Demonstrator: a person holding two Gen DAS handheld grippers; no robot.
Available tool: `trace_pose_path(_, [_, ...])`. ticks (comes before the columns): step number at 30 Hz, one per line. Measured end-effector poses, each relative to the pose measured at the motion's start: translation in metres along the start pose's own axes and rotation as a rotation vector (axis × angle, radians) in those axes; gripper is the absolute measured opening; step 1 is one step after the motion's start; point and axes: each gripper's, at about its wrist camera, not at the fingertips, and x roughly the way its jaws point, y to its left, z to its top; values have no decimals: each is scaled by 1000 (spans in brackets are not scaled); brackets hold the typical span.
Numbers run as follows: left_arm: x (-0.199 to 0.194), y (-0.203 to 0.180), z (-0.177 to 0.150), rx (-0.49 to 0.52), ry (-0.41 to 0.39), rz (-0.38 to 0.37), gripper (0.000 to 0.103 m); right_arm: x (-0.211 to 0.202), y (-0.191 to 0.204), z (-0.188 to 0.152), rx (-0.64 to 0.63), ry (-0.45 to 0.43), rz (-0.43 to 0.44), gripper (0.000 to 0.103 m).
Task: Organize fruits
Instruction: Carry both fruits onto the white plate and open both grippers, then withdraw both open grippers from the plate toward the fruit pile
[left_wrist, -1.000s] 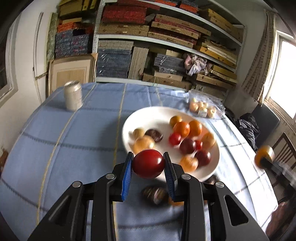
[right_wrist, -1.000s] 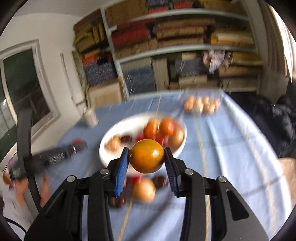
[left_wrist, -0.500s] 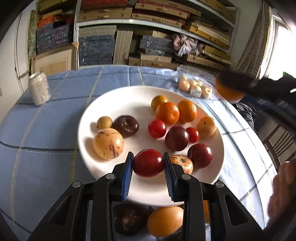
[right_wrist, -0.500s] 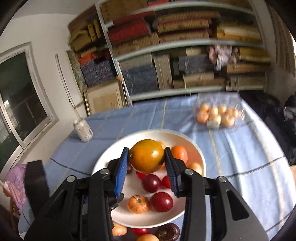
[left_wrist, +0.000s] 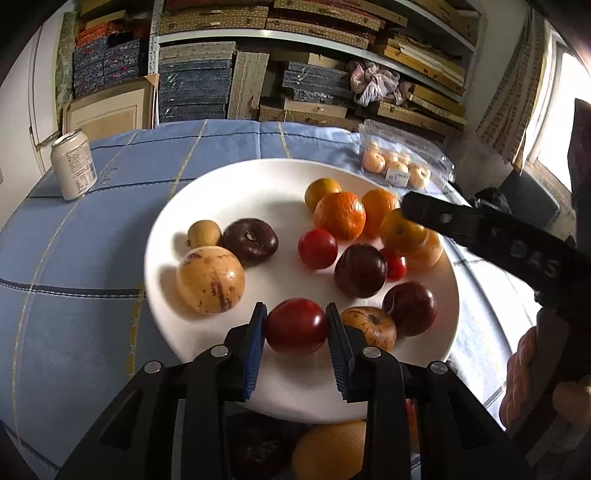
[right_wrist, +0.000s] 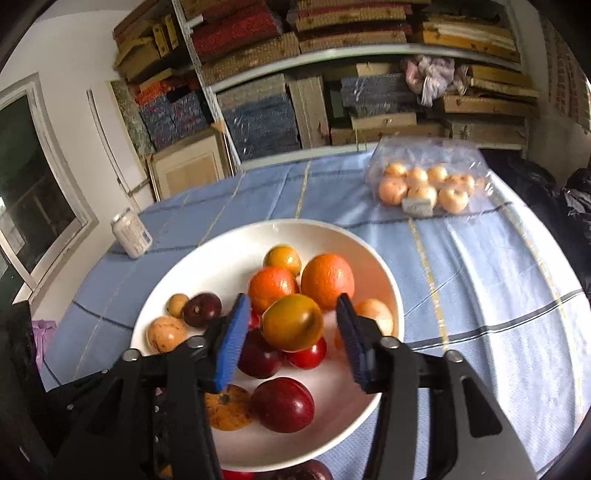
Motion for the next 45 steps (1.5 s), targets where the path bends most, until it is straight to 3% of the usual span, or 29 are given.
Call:
trace_pose_path(5, [-29, 10, 4, -31, -52, -7, 40, -50, 8, 9, 8, -110, 44, 54])
trace_pose_path(7, [-44, 14, 4, -39, -74, 3, 45, -83, 14, 8, 11, -177, 71, 71])
trace_pose_path(8, [-55, 18, 2, -48, -92, 10, 53, -98, 17, 4, 10, -211, 76, 76])
trace_pose_path(10, [-74, 27, -5, -75, -125, 25, 66, -128, 18, -16, 2, -275, 70, 88])
trace_pose_path(13, [-94, 37, -22, -108, -130, 25, 68, -150, 12, -59, -20, -330, 1, 91])
trace_pose_path(18, [-106, 39, -60, -100, -129, 83, 75, -146, -3, -111, 11, -248, -54, 91])
trace_pose_path(24, [-97, 28, -79, -43, -126, 192, 87, -145, -2, -117, 13, -244, -43, 98])
trace_pose_path(29, [-94, 15, -84, 17, -122, 143, 89, -142, -8, -117, 43, -215, -56, 98])
trace_pose_path(34, [-87, -10, -83, 117, -151, 207, 92, -140, -20, -114, 106, -203, -44, 98])
trace_pose_path(45, [-51, -33, -62, 149, -81, 192, 92, -140, -27, -112, 139, -184, -31, 98])
